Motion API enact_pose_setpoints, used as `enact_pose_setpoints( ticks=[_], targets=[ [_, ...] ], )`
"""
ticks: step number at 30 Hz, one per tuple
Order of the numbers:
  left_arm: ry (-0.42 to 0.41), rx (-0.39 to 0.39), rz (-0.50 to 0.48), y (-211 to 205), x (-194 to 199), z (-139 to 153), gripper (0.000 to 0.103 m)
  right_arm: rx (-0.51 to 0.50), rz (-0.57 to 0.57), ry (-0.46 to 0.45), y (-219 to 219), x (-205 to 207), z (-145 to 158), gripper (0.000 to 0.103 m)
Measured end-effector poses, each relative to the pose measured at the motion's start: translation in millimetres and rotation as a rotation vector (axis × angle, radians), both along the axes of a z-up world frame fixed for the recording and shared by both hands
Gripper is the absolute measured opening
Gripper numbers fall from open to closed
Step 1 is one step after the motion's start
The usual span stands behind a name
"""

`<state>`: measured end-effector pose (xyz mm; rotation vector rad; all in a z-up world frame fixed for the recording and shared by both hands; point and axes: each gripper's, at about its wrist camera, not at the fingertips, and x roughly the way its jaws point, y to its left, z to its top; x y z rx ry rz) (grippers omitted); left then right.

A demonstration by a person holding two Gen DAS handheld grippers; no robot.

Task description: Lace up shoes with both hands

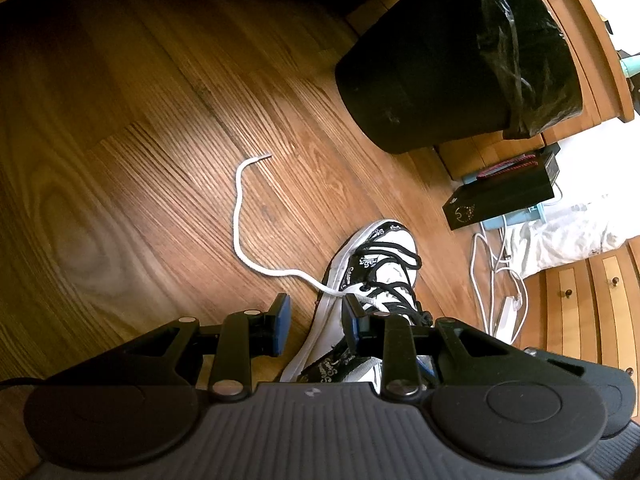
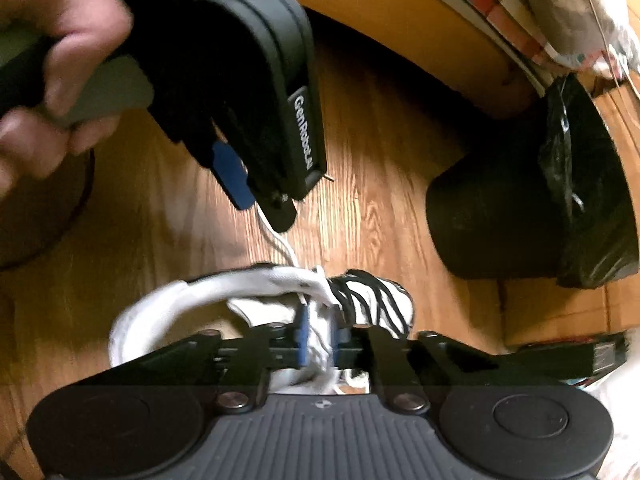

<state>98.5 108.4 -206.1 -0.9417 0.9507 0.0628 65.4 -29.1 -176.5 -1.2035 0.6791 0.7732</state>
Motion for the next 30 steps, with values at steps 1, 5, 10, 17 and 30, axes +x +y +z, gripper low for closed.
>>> enact_pose_setpoints(
  ticks=[1, 5, 10, 17, 30],
  targets=[
    [0.001, 0.0, -0.001, -0.2, 0.1, -0.2, 0.031, -0.008, 0.006, -0.007, -1.4, -0.7, -0.3, 0.021],
    [0.002, 0.0, -0.002, -0.5, -0.1, -0.6, 0.031, -0.071, 0.018, -0.019, -5.4, 4.5, -10.6, 0.021],
    [0.0, -0.003, -0.001, -0.4, 0.2, -0.9, 0.03, -0.111, 0.036, -0.018, -3.5, 8.5, -23.0, 0.021],
    [0.0, -0.008, 0.01, 1.0, -0.3, -1.3, 0.03, -0.12, 0.038, 0.015, 1.4, 10.8, -26.6, 0.021],
    [-0.003, -0.011, 0.013, 1.7, 0.7, -1.4, 0.03, -0.089, 0.002, 0.064, 5.4, 9.6, -23.3, 0.004]
  ],
)
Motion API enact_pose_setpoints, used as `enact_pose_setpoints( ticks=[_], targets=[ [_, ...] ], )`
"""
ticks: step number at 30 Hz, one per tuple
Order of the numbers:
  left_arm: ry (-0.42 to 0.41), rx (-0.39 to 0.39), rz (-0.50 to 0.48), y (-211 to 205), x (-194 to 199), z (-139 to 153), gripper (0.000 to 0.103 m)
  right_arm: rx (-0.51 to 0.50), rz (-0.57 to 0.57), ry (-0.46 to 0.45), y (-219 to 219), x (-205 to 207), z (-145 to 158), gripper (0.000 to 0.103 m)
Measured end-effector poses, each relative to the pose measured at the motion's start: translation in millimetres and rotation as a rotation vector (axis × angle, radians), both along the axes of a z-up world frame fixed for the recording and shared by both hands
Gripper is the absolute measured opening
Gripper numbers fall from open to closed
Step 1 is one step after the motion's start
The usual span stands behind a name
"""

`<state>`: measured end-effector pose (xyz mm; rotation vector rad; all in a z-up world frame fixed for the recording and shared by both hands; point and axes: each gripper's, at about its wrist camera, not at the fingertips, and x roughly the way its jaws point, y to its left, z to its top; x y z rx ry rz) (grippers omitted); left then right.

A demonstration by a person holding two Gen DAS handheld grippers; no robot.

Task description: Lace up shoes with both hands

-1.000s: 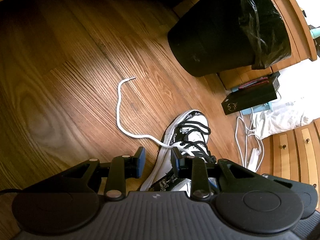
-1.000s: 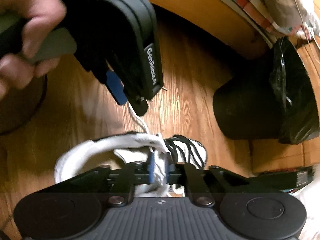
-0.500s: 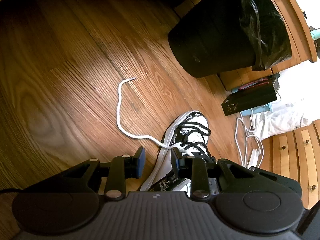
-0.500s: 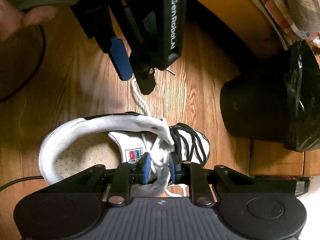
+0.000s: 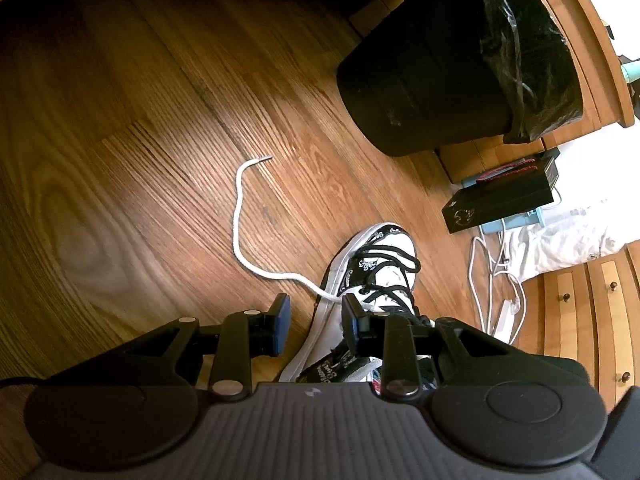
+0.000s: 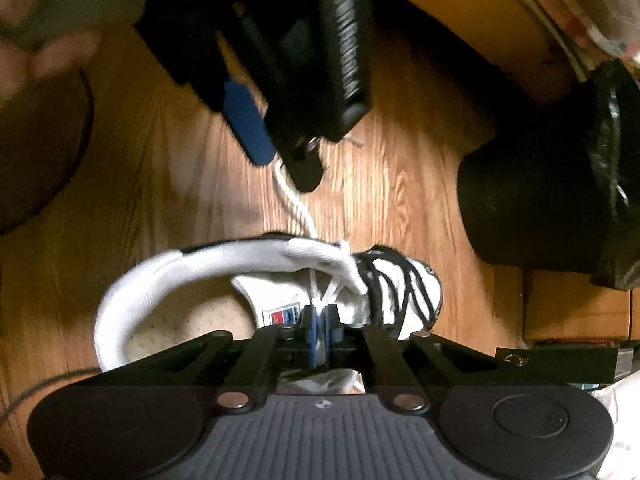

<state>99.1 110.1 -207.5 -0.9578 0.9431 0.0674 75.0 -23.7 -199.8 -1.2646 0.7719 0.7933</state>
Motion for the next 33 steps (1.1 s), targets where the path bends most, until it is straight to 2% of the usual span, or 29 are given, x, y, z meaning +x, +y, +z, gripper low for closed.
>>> enact_pose_setpoints(
  ticks=[5, 12, 17, 20, 22, 24, 33],
  targets=[
    [0.005, -0.001, -0.003, -1.9, 1.2, -1.9, 0.031, 0.055, -0.023, -0.009, -7.7, -4.3, 20.8, 0.004],
    [0.01, 0.001, -0.016, -4.8, 2.2, -3.7, 0.031, 0.163, -0.105, 0.031, -15.7, -4.8, 36.1, 0.004],
    [0.009, 0.003, -0.022, -5.6, 2.6, -2.9, 0.031, 0.262, -0.226, 0.114, -21.9, 9.1, 35.3, 0.004],
    [0.004, 0.065, -0.066, -10.4, 5.1, 5.3, 0.031, 0.354, -0.357, 0.182, -33.7, 20.5, 37.8, 0.004],
    [-0.016, 0.105, -0.098, -15.5, 6.0, 12.7, 0.031, 0.37, -0.379, 0.196, -37.4, 23.8, 38.9, 0.004],
    [-0.03, 0.113, -0.121, -18.4, 6.4, 16.3, 0.031, 0.389, -0.4, 0.213, -39.2, 26.8, 38.7, 0.004],
    [-0.024, 0.086, -0.103, -15.0, 3.1, 14.2, 0.031, 0.386, -0.378, 0.223, -34.7, 22.4, 37.0, 0.004]
  ],
)
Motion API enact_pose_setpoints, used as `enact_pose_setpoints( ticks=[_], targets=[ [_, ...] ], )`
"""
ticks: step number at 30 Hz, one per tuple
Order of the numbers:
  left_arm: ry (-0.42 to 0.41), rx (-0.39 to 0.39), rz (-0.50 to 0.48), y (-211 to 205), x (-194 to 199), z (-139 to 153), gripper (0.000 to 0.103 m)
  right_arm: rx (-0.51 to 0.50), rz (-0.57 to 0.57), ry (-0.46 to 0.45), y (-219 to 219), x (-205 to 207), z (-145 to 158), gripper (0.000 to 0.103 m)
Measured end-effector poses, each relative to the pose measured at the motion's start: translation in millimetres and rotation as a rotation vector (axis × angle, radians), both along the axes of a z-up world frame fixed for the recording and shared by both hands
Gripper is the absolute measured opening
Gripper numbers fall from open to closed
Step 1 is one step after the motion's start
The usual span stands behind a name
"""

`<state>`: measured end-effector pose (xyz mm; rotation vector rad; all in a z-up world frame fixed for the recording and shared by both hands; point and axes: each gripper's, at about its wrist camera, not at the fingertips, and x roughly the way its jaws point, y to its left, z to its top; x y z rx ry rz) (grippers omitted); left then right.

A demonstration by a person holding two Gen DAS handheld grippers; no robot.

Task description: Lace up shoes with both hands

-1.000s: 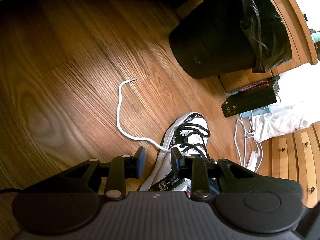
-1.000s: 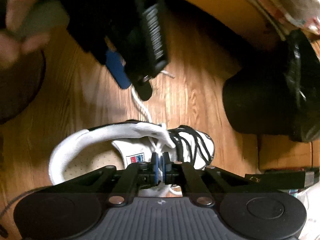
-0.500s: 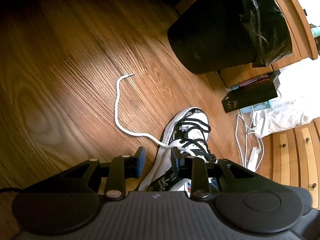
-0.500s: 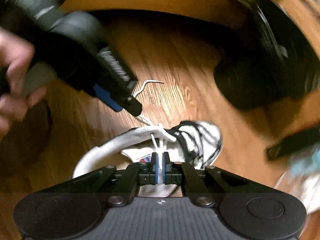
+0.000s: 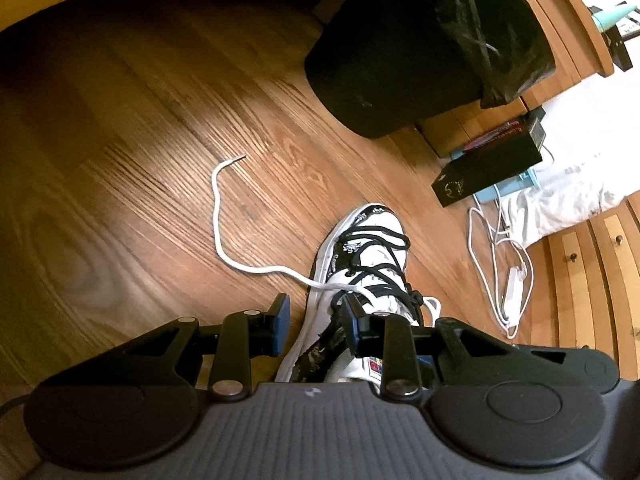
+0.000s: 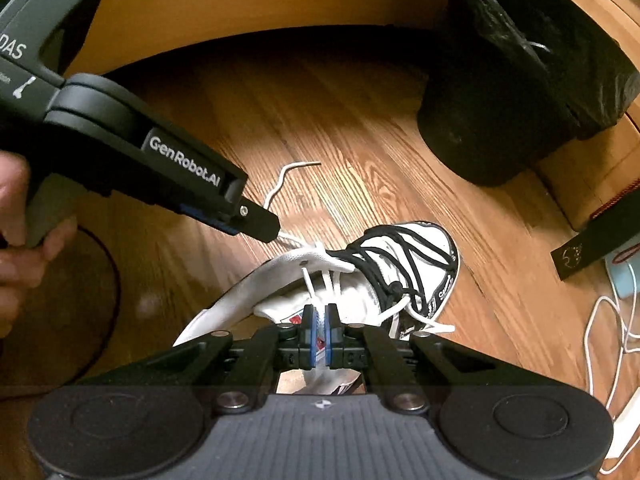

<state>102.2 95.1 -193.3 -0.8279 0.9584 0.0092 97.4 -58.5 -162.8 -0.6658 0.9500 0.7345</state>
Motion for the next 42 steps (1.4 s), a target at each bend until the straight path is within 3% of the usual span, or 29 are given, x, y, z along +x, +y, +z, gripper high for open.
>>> enact_pose_setpoints(
  ticks=[4, 16, 25, 28, 35, 39, 42],
  targets=[
    [0.004, -0.008, 0.004, 0.6, 0.0, -1.7, 0.031, 0.029, -0.025, 0.02, 1.4, 4.3, 1.4, 0.004],
    [0.007, -0.027, 0.01, 1.3, 0.0, -4.7, 0.031, -0.013, -0.009, 0.033, 8.7, 2.8, -12.4, 0.004],
    [0.008, -0.031, 0.015, 2.6, -0.8, -4.8, 0.031, 0.002, -0.007, 0.0, 14.7, 4.2, -9.2, 0.004],
    [0.009, -0.034, 0.019, 3.2, -0.7, -4.8, 0.031, 0.023, -0.013, -0.012, 14.1, 4.8, -4.6, 0.0],
    [0.01, -0.035, 0.019, 3.2, -0.7, -5.6, 0.031, 0.017, 0.054, -0.003, 13.1, -1.6, -1.9, 0.002],
    [0.009, -0.032, 0.014, 2.6, -0.7, -5.2, 0.031, -0.075, 0.143, -0.118, 21.3, -15.3, -0.9, 0.007],
    [0.008, -0.034, 0.016, 3.1, -0.9, -5.2, 0.031, -0.144, 0.194, -0.153, 27.9, -23.3, -10.8, 0.014]
  ],
)
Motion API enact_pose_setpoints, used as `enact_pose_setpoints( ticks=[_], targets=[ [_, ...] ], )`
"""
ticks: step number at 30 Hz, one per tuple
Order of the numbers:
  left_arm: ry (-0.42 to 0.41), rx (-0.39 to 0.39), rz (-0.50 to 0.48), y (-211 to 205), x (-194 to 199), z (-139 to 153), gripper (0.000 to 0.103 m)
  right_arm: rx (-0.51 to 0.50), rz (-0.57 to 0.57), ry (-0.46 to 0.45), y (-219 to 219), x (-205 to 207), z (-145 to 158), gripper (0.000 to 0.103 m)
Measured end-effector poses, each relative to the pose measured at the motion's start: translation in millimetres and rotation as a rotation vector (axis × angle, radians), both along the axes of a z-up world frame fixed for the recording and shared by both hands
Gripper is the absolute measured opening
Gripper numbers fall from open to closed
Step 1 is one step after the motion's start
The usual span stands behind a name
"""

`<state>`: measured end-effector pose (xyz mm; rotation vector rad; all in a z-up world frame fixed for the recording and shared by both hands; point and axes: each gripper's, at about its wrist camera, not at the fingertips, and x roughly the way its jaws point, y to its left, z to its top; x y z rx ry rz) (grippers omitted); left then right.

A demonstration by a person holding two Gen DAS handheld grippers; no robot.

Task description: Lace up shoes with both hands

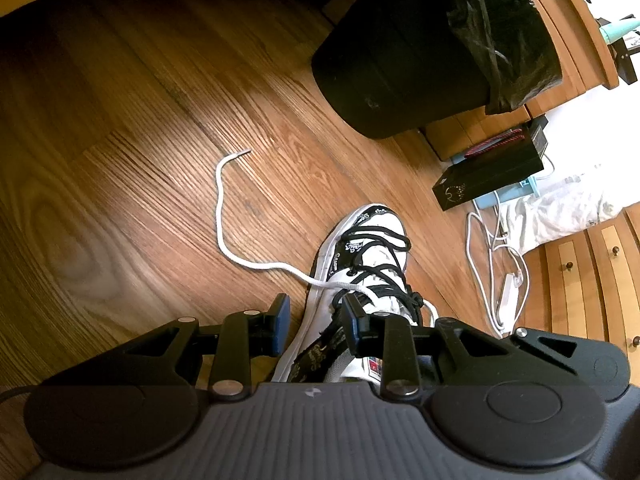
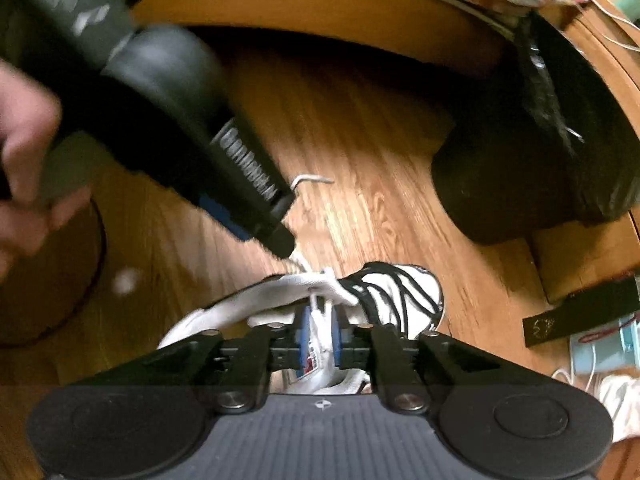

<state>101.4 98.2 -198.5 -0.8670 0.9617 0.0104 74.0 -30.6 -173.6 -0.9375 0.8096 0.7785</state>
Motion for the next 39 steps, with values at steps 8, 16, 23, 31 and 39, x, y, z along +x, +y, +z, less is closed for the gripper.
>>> enact_pose_setpoints(
  ticks=[8, 16, 23, 31, 39],
  targets=[
    [-0.004, -0.009, 0.0, -0.6, 0.0, -0.4, 0.031, -0.035, -0.012, -0.016, 0.6, 6.0, -9.7, 0.014],
    [-0.003, -0.017, 0.002, -0.8, -0.4, -0.8, 0.03, -0.105, 0.041, -0.069, 5.7, 0.0, -21.4, 0.014],
    [-0.004, -0.018, -0.002, -1.6, -0.5, -0.1, 0.03, -0.103, 0.025, -0.045, 8.0, 2.0, -22.9, 0.006],
    [0.0, -0.025, 0.0, -1.5, -0.4, -0.7, 0.03, -0.029, -0.005, -0.032, 3.7, 7.1, -7.6, 0.005],
    [0.003, -0.028, 0.002, -1.3, -1.3, -1.4, 0.031, 0.036, -0.029, -0.018, 3.7, 15.1, -0.5, 0.005]
  ],
)
